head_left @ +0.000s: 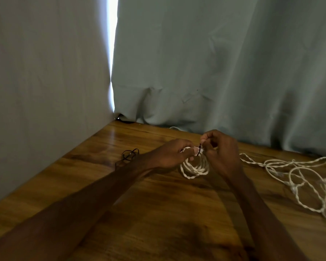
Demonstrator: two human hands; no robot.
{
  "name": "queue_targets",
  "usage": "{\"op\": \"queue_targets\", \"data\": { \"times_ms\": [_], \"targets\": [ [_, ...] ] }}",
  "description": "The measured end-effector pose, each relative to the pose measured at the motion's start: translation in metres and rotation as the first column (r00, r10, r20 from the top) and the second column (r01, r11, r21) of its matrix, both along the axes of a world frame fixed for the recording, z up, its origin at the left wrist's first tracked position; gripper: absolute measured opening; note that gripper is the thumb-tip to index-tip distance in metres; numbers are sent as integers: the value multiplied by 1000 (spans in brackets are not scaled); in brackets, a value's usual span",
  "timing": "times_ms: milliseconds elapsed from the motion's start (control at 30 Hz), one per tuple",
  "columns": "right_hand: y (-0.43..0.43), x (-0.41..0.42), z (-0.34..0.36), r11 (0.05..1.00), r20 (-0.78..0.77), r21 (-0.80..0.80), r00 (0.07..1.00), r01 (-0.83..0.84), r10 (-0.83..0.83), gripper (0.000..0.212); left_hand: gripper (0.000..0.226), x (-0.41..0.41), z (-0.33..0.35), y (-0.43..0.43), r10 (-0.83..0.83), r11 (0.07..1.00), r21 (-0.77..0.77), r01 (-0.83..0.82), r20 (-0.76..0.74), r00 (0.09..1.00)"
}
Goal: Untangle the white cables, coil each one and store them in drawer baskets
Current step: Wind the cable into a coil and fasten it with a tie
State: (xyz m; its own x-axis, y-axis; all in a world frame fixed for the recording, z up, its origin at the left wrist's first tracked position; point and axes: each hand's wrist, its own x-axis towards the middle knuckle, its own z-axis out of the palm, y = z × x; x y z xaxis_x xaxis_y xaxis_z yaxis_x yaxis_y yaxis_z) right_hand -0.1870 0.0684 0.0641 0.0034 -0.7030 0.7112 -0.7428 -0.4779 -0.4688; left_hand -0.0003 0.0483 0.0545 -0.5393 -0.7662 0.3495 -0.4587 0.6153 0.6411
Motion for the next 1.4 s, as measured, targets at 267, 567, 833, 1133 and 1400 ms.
{"op": "queue_targets", "data": {
  "times_ms": [267,567,833,1133,1400],
  "targets": [
    [6,3,4,993,56,81,995,-88,84,19,50,4,-3,2,-26,998,-62,28,33,999],
    [15,10,12,990,-30,-70,992,-123,121,14,42,10,4,4,-23,996,-87,24,15,1000],
    [18,17,10,977,-92,-99,979,-191,183,13,38,13,4,5,-39,999,3,39,29,999],
    [15,19,10,994,63,14,992,-111,110,15,29,13,-4,1,23,999,44,-18,-113,993],
    [16,16,15,996,118,14,990,-84,81,16,42,5,-9,3,6,994,104,27,-304,953]
  ]
}}
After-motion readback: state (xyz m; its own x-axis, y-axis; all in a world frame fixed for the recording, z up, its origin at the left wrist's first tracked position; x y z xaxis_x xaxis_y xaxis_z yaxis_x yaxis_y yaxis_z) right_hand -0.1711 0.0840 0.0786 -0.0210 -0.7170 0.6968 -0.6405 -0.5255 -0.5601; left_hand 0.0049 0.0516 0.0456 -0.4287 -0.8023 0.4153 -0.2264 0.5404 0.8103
